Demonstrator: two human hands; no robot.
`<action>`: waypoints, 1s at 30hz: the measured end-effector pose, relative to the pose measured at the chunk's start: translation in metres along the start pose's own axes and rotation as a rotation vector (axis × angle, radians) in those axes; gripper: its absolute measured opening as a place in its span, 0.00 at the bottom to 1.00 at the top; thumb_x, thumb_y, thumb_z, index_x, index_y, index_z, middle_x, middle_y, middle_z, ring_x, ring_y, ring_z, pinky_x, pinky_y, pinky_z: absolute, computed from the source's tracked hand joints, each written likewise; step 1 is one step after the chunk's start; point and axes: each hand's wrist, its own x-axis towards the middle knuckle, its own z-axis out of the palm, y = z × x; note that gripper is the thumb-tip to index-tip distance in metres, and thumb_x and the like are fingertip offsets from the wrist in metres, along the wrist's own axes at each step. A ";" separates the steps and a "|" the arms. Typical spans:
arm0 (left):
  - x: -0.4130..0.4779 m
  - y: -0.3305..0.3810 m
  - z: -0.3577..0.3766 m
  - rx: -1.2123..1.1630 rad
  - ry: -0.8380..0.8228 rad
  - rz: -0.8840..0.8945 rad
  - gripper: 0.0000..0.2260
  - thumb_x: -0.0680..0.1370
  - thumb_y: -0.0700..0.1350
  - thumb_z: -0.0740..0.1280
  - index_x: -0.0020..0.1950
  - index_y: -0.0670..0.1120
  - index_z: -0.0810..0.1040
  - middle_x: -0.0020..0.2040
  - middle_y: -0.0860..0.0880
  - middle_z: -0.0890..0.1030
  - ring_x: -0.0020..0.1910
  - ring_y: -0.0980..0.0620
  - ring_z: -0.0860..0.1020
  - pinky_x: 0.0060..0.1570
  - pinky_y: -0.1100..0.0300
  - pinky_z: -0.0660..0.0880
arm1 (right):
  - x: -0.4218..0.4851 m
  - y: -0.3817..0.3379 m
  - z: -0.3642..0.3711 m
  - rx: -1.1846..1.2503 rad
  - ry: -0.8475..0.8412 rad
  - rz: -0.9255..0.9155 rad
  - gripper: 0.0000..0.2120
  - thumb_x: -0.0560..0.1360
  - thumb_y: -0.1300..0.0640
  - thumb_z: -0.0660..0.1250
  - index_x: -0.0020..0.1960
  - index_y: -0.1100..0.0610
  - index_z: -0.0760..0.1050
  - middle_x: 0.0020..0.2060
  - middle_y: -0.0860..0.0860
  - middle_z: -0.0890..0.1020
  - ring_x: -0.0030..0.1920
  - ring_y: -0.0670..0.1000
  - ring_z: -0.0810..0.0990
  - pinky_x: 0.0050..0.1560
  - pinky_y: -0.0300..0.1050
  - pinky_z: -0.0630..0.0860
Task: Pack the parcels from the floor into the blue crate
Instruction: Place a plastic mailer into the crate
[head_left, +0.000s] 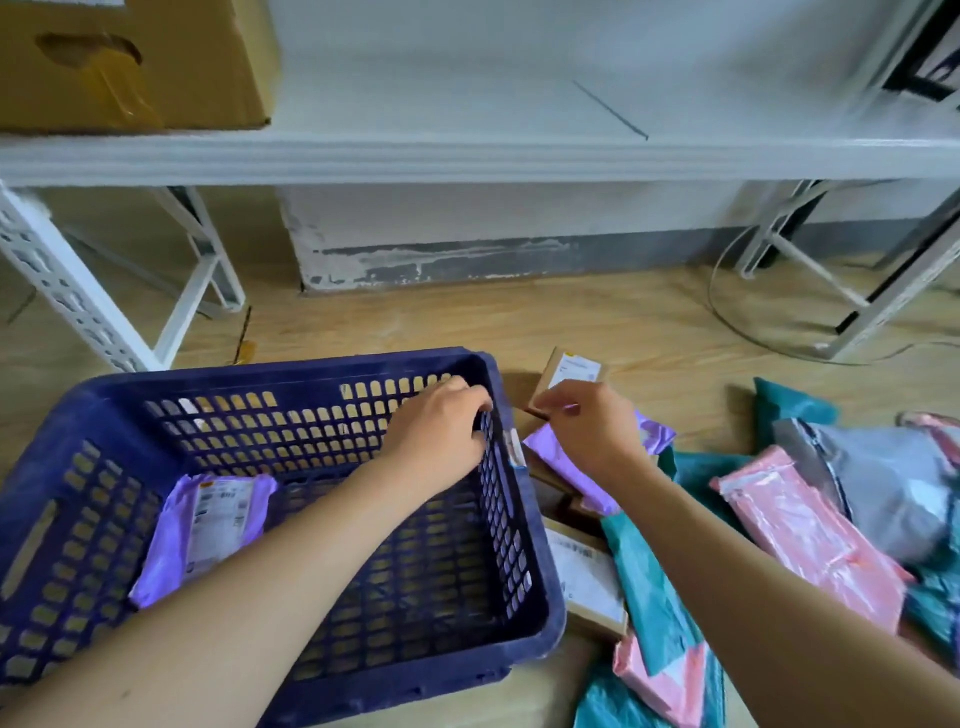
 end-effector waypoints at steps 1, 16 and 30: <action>0.006 0.007 0.003 -0.013 0.005 0.024 0.14 0.77 0.43 0.64 0.62 0.49 0.75 0.60 0.50 0.74 0.60 0.50 0.72 0.55 0.54 0.72 | 0.005 0.009 -0.004 0.059 0.037 0.056 0.17 0.72 0.67 0.59 0.51 0.54 0.83 0.50 0.50 0.84 0.51 0.49 0.79 0.43 0.36 0.68; 0.085 0.056 0.086 0.060 -0.301 0.198 0.20 0.76 0.42 0.62 0.68 0.50 0.70 0.67 0.49 0.69 0.66 0.47 0.67 0.66 0.55 0.62 | 0.032 0.136 0.050 -0.235 -0.179 0.236 0.18 0.73 0.64 0.60 0.60 0.53 0.77 0.62 0.53 0.74 0.66 0.53 0.71 0.59 0.43 0.69; 0.094 0.056 0.107 0.044 -0.337 0.190 0.19 0.76 0.42 0.63 0.67 0.51 0.70 0.68 0.50 0.68 0.66 0.49 0.67 0.63 0.55 0.62 | 0.038 0.172 0.074 -0.487 -0.459 0.190 0.16 0.73 0.62 0.59 0.58 0.56 0.77 0.75 0.49 0.54 0.61 0.53 0.76 0.49 0.45 0.74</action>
